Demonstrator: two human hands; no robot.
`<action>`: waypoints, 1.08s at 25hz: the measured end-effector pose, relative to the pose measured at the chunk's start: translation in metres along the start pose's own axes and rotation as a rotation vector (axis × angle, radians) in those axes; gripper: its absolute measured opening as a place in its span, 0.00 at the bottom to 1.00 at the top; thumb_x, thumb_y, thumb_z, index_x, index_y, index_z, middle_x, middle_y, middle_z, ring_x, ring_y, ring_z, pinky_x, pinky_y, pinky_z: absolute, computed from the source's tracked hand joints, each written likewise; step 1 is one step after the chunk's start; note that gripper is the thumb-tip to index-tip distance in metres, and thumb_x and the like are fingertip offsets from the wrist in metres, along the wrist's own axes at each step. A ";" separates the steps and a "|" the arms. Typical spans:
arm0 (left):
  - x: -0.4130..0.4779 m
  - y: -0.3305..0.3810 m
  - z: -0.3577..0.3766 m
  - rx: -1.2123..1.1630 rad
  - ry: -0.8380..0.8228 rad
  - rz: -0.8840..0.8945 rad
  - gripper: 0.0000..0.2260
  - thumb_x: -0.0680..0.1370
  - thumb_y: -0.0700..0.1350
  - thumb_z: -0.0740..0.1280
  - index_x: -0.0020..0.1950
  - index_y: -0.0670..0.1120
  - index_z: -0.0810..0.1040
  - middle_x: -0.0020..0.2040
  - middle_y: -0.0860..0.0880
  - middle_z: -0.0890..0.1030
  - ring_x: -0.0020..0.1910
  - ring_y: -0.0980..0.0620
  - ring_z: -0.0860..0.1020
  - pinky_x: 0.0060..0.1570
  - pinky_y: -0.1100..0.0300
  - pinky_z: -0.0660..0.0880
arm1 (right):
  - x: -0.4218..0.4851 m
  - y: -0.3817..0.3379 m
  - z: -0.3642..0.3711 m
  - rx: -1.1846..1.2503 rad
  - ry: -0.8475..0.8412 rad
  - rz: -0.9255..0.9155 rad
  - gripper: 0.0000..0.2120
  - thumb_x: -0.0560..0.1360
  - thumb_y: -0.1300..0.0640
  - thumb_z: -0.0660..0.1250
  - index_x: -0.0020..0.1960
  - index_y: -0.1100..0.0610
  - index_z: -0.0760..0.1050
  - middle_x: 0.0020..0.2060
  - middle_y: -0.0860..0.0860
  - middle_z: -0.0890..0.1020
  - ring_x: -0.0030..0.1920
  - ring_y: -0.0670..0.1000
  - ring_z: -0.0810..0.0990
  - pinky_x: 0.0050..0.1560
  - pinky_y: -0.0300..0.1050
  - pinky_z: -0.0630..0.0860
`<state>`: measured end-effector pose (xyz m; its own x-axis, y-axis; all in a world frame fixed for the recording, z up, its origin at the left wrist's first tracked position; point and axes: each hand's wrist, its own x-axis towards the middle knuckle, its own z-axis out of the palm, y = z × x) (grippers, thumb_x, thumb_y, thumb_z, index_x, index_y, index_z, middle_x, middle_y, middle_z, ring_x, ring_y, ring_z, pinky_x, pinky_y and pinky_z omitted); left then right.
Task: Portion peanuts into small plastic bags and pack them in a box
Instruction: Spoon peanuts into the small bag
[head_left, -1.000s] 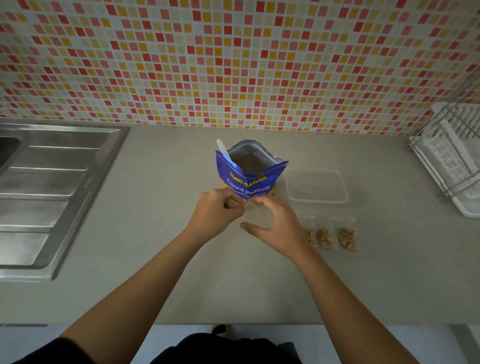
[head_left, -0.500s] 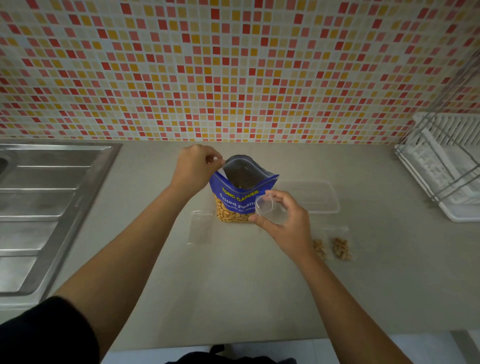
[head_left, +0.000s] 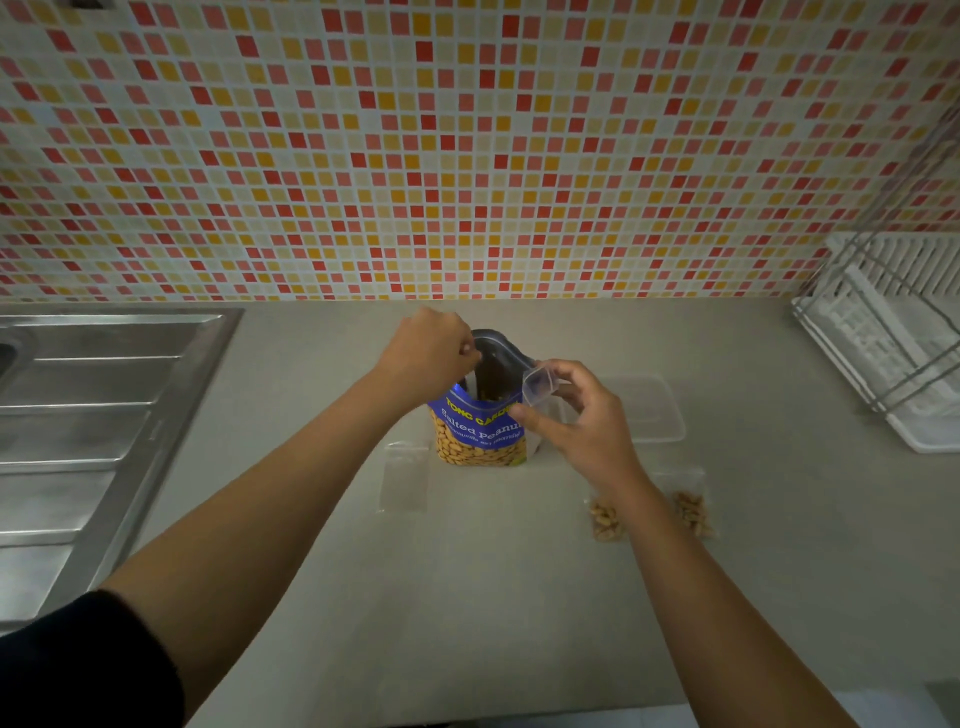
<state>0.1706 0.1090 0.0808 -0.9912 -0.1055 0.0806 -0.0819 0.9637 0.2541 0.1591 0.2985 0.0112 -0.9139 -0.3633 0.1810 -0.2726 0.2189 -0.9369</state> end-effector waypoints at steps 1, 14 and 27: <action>-0.001 0.007 0.007 0.063 -0.060 0.007 0.13 0.79 0.48 0.61 0.51 0.41 0.81 0.45 0.44 0.82 0.39 0.50 0.76 0.40 0.60 0.71 | 0.001 0.001 0.000 0.000 0.002 -0.003 0.24 0.63 0.48 0.77 0.56 0.52 0.75 0.49 0.44 0.82 0.52 0.43 0.80 0.52 0.40 0.77; 0.005 -0.001 0.019 -0.748 0.038 -0.452 0.12 0.76 0.45 0.65 0.35 0.45 0.81 0.38 0.43 0.84 0.43 0.44 0.82 0.51 0.49 0.79 | 0.005 0.002 -0.010 0.046 -0.059 0.045 0.21 0.65 0.52 0.77 0.55 0.51 0.75 0.51 0.43 0.82 0.51 0.40 0.79 0.52 0.39 0.76; -0.001 -0.036 0.004 -1.057 0.195 -0.698 0.10 0.79 0.45 0.62 0.50 0.40 0.79 0.37 0.46 0.80 0.34 0.55 0.72 0.33 0.62 0.69 | 0.005 -0.007 -0.011 -0.076 0.104 0.026 0.24 0.63 0.50 0.78 0.56 0.50 0.74 0.50 0.43 0.80 0.52 0.41 0.76 0.44 0.22 0.69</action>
<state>0.1737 0.0752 0.0682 -0.7325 -0.6282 -0.2623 -0.3644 0.0364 0.9305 0.1528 0.3053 0.0222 -0.9459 -0.2622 0.1909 -0.2672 0.2963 -0.9170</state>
